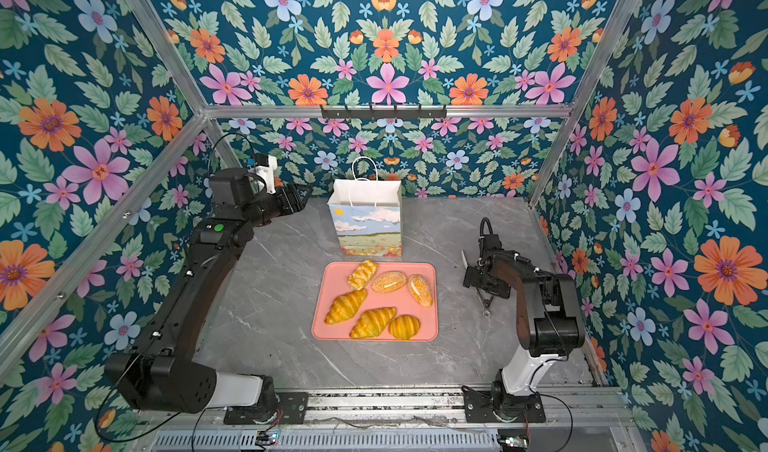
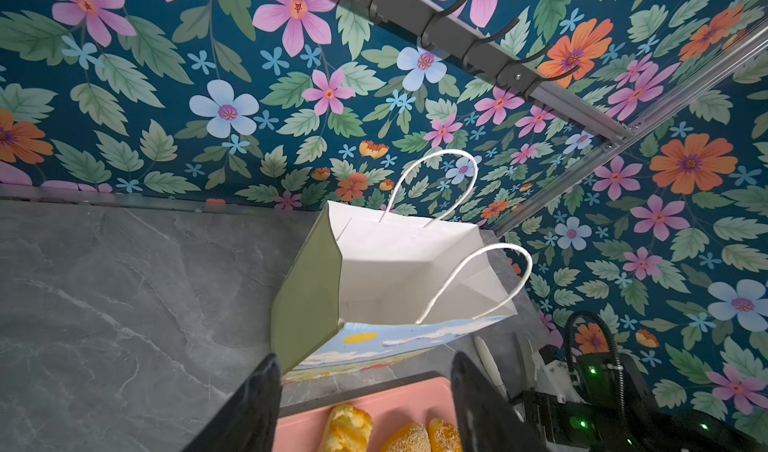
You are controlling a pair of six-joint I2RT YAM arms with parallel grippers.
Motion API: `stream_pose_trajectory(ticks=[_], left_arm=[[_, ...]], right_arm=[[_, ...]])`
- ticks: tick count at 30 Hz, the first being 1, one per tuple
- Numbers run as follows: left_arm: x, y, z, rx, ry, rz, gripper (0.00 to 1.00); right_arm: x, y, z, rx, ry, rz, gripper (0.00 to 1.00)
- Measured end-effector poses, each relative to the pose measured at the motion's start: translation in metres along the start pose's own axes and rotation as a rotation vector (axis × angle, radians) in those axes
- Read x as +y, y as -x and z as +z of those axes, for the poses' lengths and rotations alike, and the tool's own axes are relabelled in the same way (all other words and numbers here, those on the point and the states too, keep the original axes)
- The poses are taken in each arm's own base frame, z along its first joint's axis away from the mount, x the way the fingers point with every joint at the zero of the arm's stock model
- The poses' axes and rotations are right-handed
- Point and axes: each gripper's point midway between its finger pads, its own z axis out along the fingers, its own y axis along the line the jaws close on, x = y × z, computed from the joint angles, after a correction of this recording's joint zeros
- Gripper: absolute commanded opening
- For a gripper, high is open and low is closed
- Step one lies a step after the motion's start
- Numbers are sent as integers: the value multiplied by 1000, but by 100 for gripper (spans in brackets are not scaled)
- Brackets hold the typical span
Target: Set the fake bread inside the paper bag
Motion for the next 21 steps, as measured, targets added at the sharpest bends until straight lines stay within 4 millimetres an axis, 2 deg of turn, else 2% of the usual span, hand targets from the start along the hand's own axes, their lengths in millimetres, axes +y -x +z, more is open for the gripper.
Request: stream_pose_trajectory(ticks=[2, 4, 9, 15, 21], left_arm=[[0, 0, 0, 0, -3, 0, 66], [-1, 0, 1, 1, -10, 0, 65], [-4, 0, 0, 1, -26, 1, 65], [-9, -1, -4, -4, -49, -8, 65], [-18, -8, -8, 5, -84, -9, 65]], right_arm=[[1, 1, 1, 4, 2, 1, 96], [1, 2, 2, 4, 3, -3, 89], [4, 7, 3, 2, 9, -11, 61], [6, 8, 2, -2, 22, -28, 36], [19, 0, -4, 17, 105, -34, 31]])
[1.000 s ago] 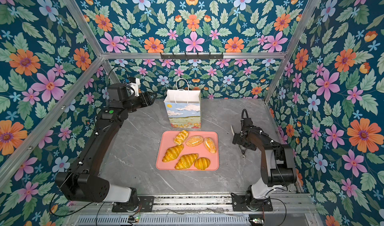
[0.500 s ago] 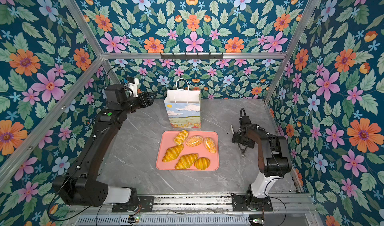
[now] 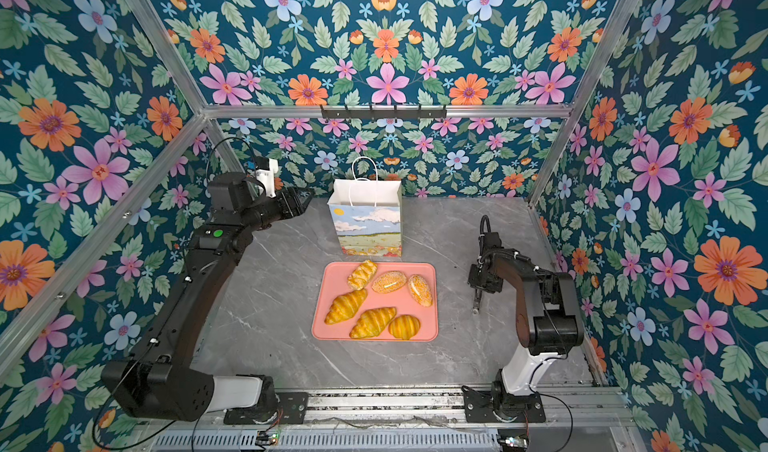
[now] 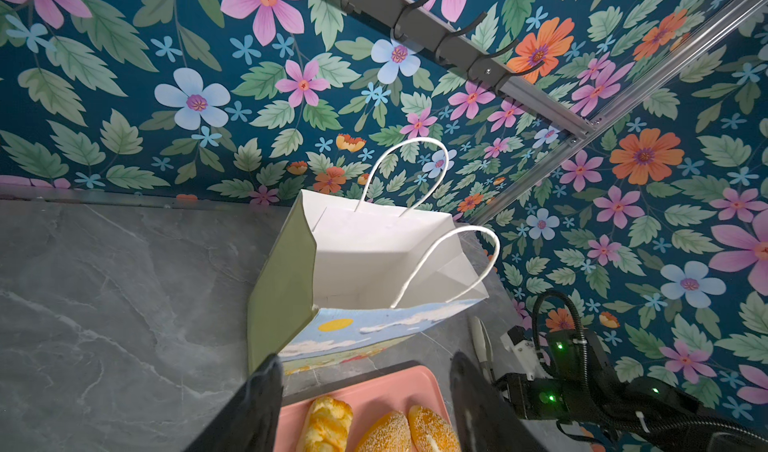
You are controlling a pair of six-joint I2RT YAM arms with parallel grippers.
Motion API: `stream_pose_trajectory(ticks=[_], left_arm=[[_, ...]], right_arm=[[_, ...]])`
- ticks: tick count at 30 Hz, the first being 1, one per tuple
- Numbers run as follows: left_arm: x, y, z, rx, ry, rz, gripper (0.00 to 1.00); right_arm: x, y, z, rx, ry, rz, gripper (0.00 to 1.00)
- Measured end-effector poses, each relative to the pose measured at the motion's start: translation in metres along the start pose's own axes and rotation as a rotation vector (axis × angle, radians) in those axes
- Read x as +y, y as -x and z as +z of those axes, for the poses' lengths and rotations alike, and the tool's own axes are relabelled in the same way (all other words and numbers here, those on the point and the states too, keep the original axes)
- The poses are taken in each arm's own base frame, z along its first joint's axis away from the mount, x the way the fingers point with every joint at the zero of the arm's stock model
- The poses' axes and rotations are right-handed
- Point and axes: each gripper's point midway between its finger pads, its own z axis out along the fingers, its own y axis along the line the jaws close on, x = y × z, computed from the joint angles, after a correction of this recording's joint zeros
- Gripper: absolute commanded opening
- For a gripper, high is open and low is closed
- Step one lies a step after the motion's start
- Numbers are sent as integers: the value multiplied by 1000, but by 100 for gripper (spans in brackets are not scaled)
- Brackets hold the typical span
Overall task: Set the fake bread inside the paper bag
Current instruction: 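Lift the tongs with the right gripper toward the left gripper above the tray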
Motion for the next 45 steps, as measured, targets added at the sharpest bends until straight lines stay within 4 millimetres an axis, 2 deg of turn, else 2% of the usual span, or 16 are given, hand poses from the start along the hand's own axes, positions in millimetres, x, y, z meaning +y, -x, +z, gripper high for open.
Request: stream_pose_trajectory(ticks=[4, 7, 12, 13, 16, 19, 21, 24, 30, 36, 43, 45], left_arm=[[-17, 1, -4, -14, -50, 23, 66], [-40, -6, -4, -4, -119, 61, 67], [-116, -37, -6, 55, -335, 238, 68], [-125, -41, -8, 55, -365, 271, 67], [-146, -56, -8, 52, -419, 366, 64], [-160, -80, -4, 83, -467, 457, 60], [-170, -95, -2, 96, -501, 530, 59], [-177, -114, 1, 105, -525, 638, 62], [-192, -162, 0, 140, -603, 903, 69], [-197, -191, 9, 162, -588, 1156, 68], [-197, -234, 19, 235, -576, 1420, 64], [-192, -240, 24, 254, -548, 1482, 73]], right_arm=[[6, -3, -4, 8, 27, -4, 28], [17, -5, -16, 0, 67, -21, 28], [48, -6, -55, -59, 183, -73, 27], [53, -8, -61, -63, 206, -81, 27], [71, -14, -88, -93, 289, -111, 25], [89, -22, -115, -112, 387, -145, 24], [103, -29, -137, -126, 463, -162, 28], [122, -44, -163, -129, 568, -212, 26], [156, -81, -201, -76, 748, -335, 25], [173, -105, -217, 5, 833, -396, 25], [190, -131, -216, 119, 860, -459, 25], [192, -136, -215, 143, 868, -467, 25]])
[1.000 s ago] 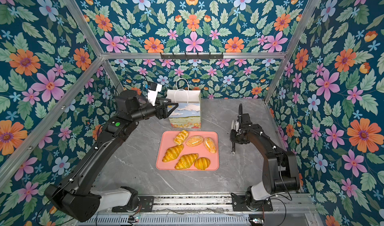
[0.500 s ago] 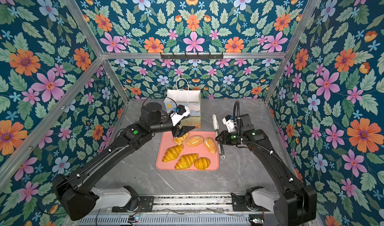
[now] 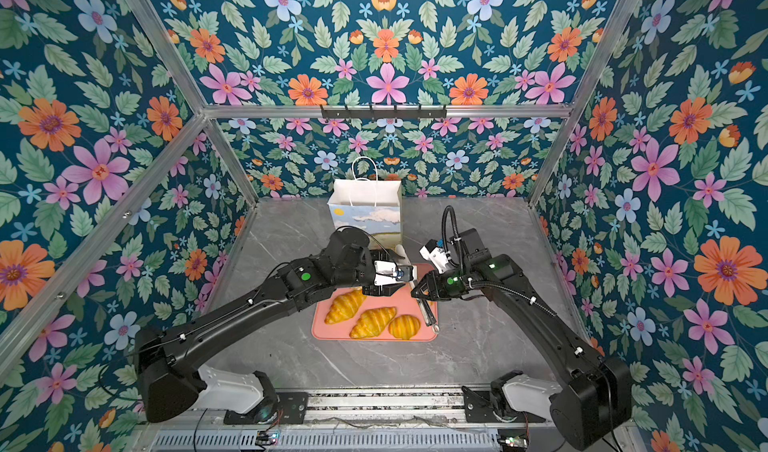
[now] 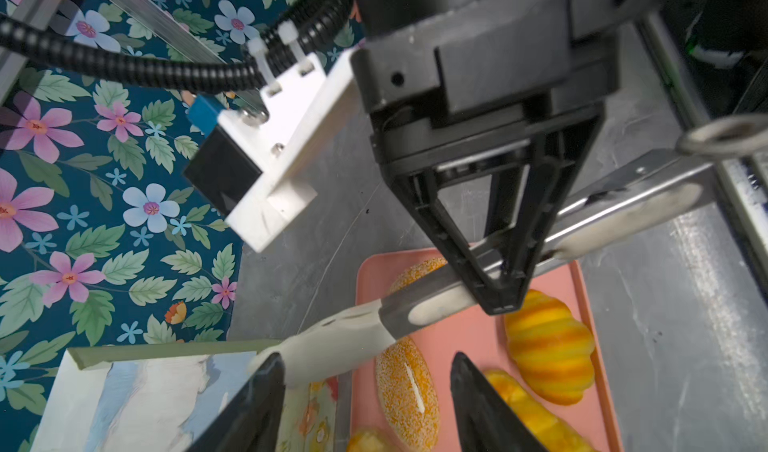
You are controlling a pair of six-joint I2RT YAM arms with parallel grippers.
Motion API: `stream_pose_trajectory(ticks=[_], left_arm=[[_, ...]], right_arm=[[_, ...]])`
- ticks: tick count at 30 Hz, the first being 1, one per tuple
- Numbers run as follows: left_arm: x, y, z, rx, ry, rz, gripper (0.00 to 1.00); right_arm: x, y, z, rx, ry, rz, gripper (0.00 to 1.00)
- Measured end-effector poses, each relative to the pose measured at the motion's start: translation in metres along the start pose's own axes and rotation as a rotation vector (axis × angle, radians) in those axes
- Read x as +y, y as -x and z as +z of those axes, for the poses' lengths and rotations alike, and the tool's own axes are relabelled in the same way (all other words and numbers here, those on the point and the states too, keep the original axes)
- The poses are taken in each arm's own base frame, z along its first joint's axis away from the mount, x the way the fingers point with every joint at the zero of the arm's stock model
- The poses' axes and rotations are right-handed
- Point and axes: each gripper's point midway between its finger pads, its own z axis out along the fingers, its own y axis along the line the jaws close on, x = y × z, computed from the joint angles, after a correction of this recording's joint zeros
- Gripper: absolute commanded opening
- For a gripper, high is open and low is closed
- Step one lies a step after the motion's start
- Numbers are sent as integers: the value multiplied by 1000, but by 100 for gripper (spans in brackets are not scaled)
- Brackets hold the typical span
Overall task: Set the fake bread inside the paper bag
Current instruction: 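Lift the tongs with the right gripper toward the left gripper above the tray, then grasp the tongs with the left gripper beside the right gripper over the tray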
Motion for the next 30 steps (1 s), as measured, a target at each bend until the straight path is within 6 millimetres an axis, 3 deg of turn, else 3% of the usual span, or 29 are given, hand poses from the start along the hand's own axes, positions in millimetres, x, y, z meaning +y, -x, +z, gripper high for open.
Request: stream_pose_trajectory(ticks=[2, 6, 11, 19, 27, 30], left_arm=[[-4, -4, 4, 23, -6, 31, 78], [-12, -14, 8, 65, -38, 84, 76], [-20, -15, 10, 70, -62, 132, 64], [-36, -11, 21, 57, -113, 195, 56], [-43, -18, 30, 70, -139, 213, 38], [-46, -22, 31, 81, -144, 206, 36]], right_arm=[[2, -2, 2, 13, 11, -1, 25], [8, -4, 3, 26, 41, -3, 25], [13, -7, 4, 42, 73, -2, 25], [14, -11, 9, 66, 93, 10, 25], [11, -11, 11, 68, 86, 18, 26], [11, -12, 11, 66, 85, 19, 28]])
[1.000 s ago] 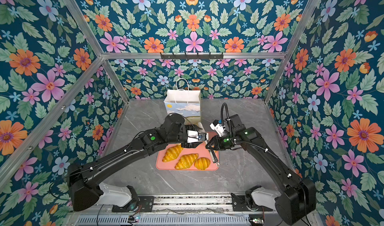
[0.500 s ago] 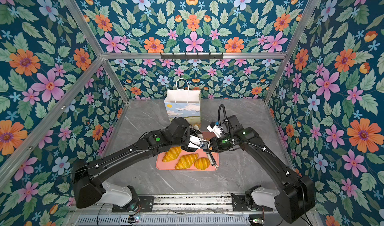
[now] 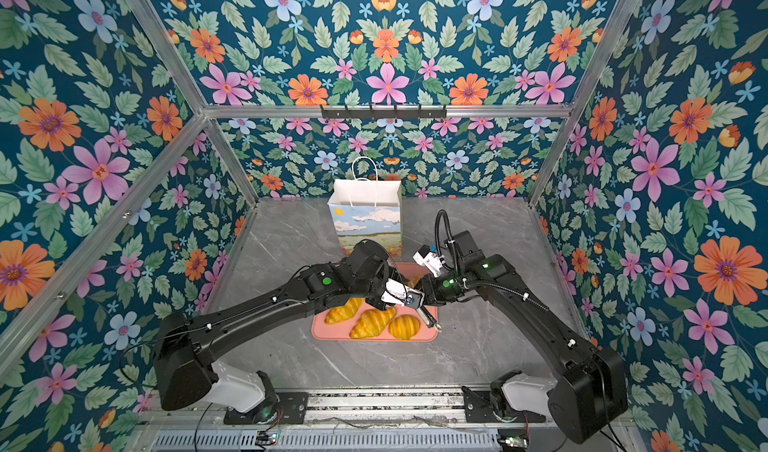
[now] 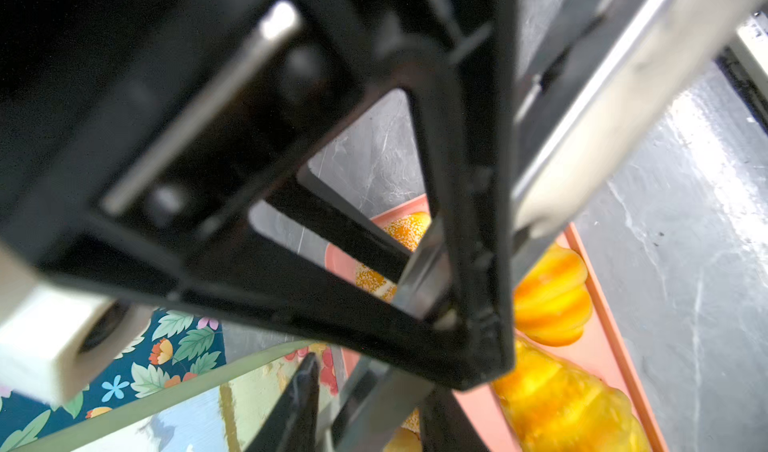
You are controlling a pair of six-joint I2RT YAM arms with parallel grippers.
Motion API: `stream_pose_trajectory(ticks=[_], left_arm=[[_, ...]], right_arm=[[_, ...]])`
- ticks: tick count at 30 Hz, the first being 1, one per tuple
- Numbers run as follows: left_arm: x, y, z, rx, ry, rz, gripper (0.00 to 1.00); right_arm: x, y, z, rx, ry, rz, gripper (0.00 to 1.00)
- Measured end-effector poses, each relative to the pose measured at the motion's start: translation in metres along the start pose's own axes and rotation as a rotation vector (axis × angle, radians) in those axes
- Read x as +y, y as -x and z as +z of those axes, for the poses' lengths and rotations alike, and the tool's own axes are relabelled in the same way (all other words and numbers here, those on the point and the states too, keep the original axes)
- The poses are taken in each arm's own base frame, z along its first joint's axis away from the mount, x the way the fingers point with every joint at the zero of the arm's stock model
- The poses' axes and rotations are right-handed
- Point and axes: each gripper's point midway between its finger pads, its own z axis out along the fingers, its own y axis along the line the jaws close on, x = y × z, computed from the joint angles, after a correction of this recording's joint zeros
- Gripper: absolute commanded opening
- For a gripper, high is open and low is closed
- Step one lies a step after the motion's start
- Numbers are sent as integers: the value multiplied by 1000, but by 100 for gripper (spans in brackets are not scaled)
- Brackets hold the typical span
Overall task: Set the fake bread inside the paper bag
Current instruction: 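Grasp the tongs with the left gripper beside the right gripper over the tray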
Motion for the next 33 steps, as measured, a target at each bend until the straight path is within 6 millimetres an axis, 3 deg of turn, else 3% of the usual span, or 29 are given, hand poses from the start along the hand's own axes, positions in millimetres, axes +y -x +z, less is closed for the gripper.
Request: stream_pose_trajectory(ticks=[16, 33], left_arm=[[0, -9, -15, -13, 43, -80, 28], [-5, -18, -16, 10, -3, -103, 21]], right_arm=[[12, 4, -7, -56, 35, -61, 35], [16, 5, -11, -74, 40, -94, 43]])
